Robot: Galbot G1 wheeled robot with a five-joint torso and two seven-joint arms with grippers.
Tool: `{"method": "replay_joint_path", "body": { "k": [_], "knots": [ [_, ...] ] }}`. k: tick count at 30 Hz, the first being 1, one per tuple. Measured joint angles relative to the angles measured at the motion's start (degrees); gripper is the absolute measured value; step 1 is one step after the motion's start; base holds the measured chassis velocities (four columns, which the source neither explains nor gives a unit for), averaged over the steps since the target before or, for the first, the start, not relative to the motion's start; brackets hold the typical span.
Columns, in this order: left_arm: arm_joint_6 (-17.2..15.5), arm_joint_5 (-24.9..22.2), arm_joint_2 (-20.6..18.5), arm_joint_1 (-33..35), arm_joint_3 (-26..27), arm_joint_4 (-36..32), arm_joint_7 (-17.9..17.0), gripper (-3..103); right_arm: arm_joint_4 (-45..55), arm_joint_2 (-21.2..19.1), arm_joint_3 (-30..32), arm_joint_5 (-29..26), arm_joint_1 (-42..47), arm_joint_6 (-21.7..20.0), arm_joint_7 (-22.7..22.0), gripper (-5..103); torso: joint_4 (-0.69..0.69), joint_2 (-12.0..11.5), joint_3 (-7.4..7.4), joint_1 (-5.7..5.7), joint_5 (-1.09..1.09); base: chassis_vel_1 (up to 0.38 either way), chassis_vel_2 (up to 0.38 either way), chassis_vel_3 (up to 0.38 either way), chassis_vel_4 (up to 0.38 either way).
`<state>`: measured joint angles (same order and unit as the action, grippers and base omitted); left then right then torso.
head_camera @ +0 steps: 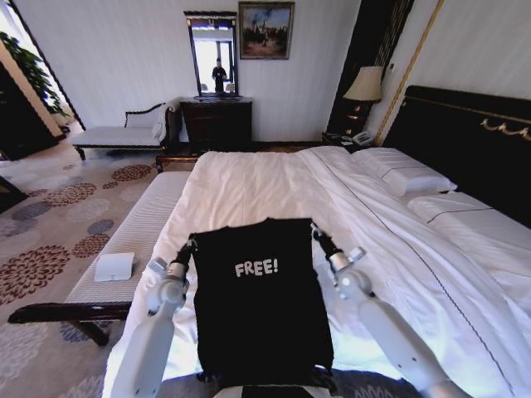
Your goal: Fold the clothes on the bed.
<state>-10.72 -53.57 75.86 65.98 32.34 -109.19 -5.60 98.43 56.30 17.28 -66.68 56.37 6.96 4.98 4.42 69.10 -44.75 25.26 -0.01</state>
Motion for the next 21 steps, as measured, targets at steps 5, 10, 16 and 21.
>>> {"method": "replay_joint_path", "body": {
  "k": [5,10,16,21],
  "knots": [
    [-1.5,-5.38,-3.72,-3.4,-0.08,-5.18,-3.59,2,3.3,-1.63,-0.45,-1.98,-3.0,-0.78,-2.07,0,-0.01,0.0,0.0,0.0,0.0,0.0,0.0,0.0,0.0],
    [-2.43,-7.04,-7.99,-10.03,-2.13,-1.4,-4.7,2,0.37,-3.53,-4.56,-4.35,-9.5,-1.8,-2.03,0,-0.01,0.0,-0.01,0.01,0.01,0.0,0.0,0.0,0.0],
    [-2.51,-7.51,-10.57,-20.54,-5.75,11.92,-4.75,2,-13.37,-3.05,-12.93,-6.26,-21.75,-2.51,-1.51,0,-0.02,-0.02,-0.03,0.03,-0.01,0.0,0.0,0.0,0.0],
    [-2.52,-7.15,-11.34,-29.9,-10.86,22.01,-3.64,2,-26.33,-0.05,-18.67,-5.76,-29.45,-2.53,0.0,0,-0.01,-0.03,-0.04,0.05,0.0,0.0,0.0,0.0,0.0]
  ]
}}
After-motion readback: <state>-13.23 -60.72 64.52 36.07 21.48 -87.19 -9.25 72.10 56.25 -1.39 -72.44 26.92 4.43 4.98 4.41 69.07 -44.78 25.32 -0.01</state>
